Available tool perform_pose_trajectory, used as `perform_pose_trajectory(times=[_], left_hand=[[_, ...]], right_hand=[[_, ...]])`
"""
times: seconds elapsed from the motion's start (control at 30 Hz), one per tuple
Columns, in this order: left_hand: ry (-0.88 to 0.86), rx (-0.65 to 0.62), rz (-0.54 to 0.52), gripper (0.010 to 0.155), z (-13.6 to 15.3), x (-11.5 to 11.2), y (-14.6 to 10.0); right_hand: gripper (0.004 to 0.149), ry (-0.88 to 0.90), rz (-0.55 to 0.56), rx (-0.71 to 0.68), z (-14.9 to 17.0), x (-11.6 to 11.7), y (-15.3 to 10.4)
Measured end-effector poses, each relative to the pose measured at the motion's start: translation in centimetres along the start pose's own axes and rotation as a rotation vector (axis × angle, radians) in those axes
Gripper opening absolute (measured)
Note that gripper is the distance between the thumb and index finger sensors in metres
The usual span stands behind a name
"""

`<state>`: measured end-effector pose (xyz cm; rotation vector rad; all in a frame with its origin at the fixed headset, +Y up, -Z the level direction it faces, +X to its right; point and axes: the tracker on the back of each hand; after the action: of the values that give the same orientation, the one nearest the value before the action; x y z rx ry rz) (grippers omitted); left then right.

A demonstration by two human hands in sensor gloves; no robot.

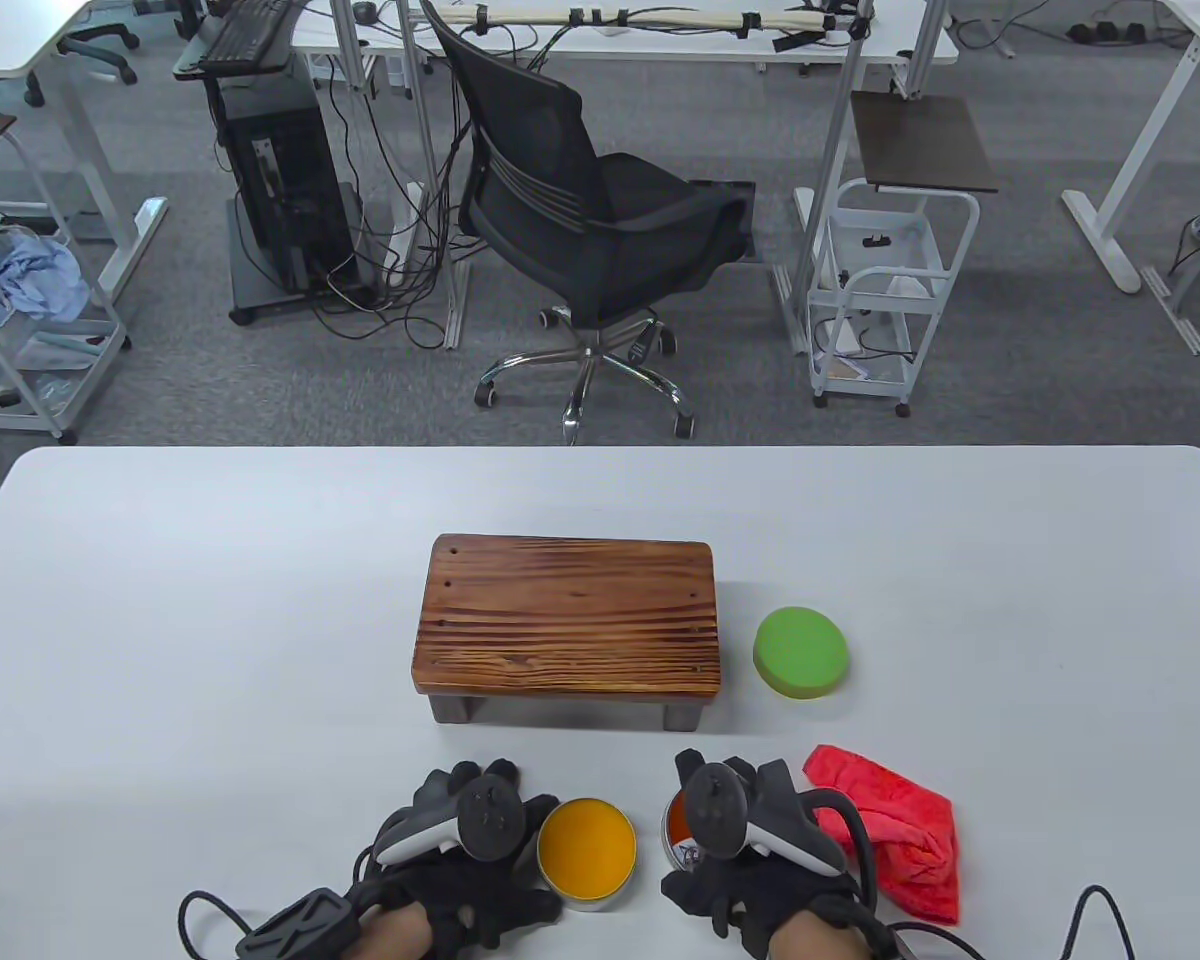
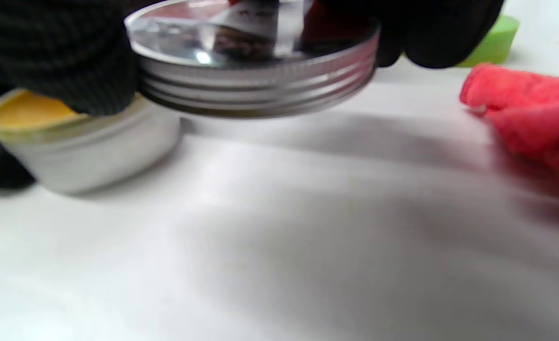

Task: Dip and apply wood wax on stool

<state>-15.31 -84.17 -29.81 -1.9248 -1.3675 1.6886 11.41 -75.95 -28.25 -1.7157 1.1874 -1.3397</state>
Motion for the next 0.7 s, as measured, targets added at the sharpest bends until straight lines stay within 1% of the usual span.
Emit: perform_pose_trajectory(times=[0.13,0.27,0.63,0.7], left_hand=[[0.001,0.0,0.0,0.082,0.0,0.0,0.0],[0.001,0.0,-0.001,0.082,0.0,0.0,0.0],[-0.001,-0.002,-0.002,0.081,0.0,0.0,0.0],[-0.001,-0.002,-0.003,0.081,0.0,0.0,0.0]], right_hand=[[0.093,-0.025,-0.038,-0.019,-0.5,1.6,0.4],[0.092,-0.067,-0.069,-0.023,-0.9,2.6,0.7],[0.091,-0.107,-0.122,-0.009,-1.1,3.8,1.2],[0.092,-0.12,-0.118,-0.009,-1.2,3.8,1.2]])
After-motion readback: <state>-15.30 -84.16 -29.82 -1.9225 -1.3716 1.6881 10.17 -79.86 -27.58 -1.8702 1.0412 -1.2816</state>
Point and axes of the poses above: the tracker on the back of each hand, its own z axis roughly to the little-finger side, its own y axis roughly from the wrist to the fingertips, x = y × z, and after that the axes turned 2 degrees about -y, right-handed
